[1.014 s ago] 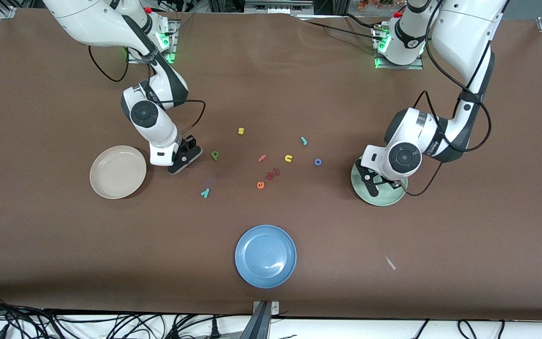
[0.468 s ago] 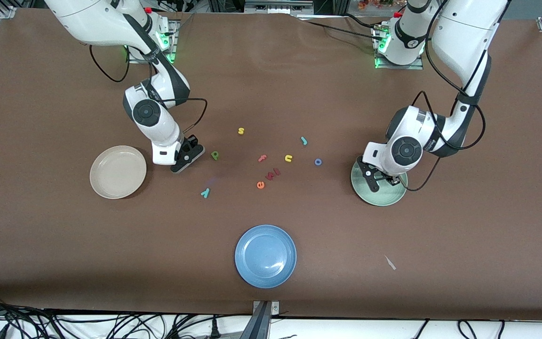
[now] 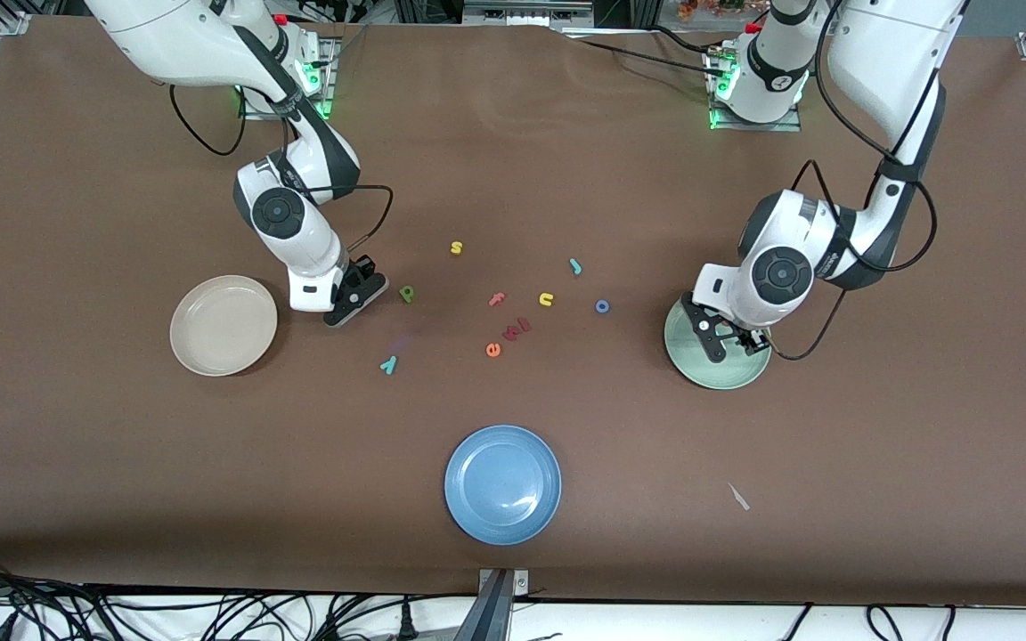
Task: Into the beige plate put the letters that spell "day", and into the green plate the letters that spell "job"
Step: 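Release the q in the green plate while the right gripper drops a on cream plate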
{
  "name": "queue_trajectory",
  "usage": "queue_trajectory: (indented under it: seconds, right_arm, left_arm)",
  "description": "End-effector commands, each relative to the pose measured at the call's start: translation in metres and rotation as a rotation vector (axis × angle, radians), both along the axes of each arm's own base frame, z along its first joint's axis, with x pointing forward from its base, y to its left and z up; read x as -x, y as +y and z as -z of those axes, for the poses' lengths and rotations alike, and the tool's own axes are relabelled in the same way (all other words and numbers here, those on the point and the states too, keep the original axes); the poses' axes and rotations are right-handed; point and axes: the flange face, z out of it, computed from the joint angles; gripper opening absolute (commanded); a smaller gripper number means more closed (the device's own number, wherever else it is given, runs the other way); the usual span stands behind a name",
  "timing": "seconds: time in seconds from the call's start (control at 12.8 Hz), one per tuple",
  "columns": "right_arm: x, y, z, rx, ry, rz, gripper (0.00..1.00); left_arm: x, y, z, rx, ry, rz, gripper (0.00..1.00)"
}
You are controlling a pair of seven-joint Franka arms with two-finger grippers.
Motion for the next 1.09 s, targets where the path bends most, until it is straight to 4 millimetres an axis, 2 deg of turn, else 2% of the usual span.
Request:
queue_trajectory:
  seconds: [0.0, 0.39, 0.62, 0.78, 0.94, 1.01]
  right_arm:
    - [0.003, 0.003, -0.011, 0.008, -0.003, -0.017, 0.17]
    - [-0.017, -0.012, -0.065, 0.092, 0.061, 0.111, 0.13]
    - [-0.044, -0.052, -0.086, 0.103, 0.112, 0.251, 0.13]
    - [-0.059, -0.079, -0.095, 0.03, 0.136, 0.386, 0.1]
    - [-0.065, -0.105, -0.092, 0.037, 0.141, 0.44, 0.1]
    - [-0.068, -0.12, -0.089, 0.045, 0.142, 0.461, 0.1]
  left_arm:
    - [0.01, -0.015, -0.03, -0.017, -0.006, -0.013, 1.0]
    - [0.041, -0.087, -0.045, -0.043, -0.032, -0.221, 1.0]
    - [0.069, -0.14, -0.045, -0.052, -0.056, -0.454, 1.0]
    - [0.089, -0.173, -0.042, -0.069, -0.076, -0.594, 1.0]
    - [0.108, -0.202, -0.033, -0.098, -0.101, -0.748, 1.0]
    - [0.112, -0.209, -0.024, -0.108, -0.107, -0.828, 1.0]
